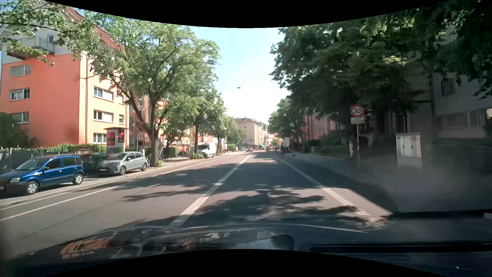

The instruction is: Follow the waypoints while adhering to traffic rules and regulations

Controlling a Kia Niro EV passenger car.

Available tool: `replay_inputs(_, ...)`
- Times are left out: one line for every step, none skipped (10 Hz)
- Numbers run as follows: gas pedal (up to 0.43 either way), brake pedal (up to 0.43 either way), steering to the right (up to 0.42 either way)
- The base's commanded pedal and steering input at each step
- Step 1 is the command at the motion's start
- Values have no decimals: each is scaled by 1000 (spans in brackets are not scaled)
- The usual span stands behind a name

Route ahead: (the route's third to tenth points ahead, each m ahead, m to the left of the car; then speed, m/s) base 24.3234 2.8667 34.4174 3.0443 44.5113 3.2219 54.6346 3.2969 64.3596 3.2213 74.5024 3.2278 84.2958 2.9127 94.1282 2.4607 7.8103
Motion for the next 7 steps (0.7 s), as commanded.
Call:
replay_inputs(98, 0, -2)
replay_inputs(98, 0, 0)
replay_inputs(110, 0, -1)
replay_inputs(110, 0, -2)
replay_inputs(110, 0, -2)
replay_inputs(110, 0, -2)
replay_inputs(110, 0, -2)
